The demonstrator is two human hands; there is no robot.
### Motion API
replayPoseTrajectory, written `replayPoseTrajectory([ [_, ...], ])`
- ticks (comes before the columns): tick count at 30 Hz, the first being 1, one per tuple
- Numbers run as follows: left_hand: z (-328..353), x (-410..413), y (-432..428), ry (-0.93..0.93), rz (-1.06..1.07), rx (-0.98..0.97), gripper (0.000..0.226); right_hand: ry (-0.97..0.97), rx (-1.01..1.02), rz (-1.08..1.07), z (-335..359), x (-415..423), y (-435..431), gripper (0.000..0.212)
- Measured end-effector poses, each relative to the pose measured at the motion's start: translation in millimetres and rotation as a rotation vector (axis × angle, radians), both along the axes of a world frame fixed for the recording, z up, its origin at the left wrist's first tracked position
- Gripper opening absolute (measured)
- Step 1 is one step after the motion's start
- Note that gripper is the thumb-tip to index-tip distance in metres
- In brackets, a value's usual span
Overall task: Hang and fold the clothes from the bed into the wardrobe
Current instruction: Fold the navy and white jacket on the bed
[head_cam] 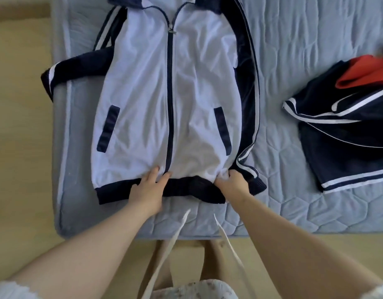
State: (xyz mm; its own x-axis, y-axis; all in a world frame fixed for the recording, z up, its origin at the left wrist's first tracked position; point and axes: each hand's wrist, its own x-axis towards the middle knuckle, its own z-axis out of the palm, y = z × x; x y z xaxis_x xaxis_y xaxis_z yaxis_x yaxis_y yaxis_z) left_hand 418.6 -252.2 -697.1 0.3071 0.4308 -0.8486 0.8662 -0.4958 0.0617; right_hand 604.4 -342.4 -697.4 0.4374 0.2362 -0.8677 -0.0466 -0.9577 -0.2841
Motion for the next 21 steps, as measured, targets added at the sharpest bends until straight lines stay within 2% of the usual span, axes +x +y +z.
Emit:
replayPoseTrajectory([
  [2,7,11,-2,-0.020,0.076,0.022,0.077,0.006,0.003,-0.022,-3,2,1,0.023],
  [5,12,42,-9,-0.260,0.094,0.196,0.072,-0.120,0.100,-0.135,1,13,-14,0.024],
  [7,14,69,-16,-0.395,-0.015,0.145,0.070,-0.267,0.123,-0.236,10,30,-31,0.024],
  [9,13,91,-25,-0.342,-0.129,0.041,0.070,-0.327,0.129,-0.359,19,46,-51,0.023],
  [10,11,98,-30,-0.267,-0.167,0.015,0.070,-0.300,0.128,-0.364,22,55,-60,0.022],
  [12,7,108,-37,-0.114,-0.196,-0.021,0.068,-0.084,0.101,-0.353,29,66,-71,0.021],
  [14,5,114,-39,0.000,-0.200,-0.047,0.066,0.211,0.111,-0.525,28,72,-76,0.028],
  [15,5,115,-38,0.030,-0.195,-0.054,0.067,0.275,0.119,-0.638,26,76,-76,0.030],
  [18,3,114,-32,0.055,-0.214,-0.063,0.069,0.236,0.110,-0.814,8,82,-74,0.030],
  [19,3,114,-31,0.055,-0.228,-0.067,0.070,0.278,0.104,-0.800,4,80,-71,0.034],
  [21,3,112,-29,0.054,-0.251,-0.073,0.072,0.345,0.087,-0.626,0,71,-63,0.033],
])
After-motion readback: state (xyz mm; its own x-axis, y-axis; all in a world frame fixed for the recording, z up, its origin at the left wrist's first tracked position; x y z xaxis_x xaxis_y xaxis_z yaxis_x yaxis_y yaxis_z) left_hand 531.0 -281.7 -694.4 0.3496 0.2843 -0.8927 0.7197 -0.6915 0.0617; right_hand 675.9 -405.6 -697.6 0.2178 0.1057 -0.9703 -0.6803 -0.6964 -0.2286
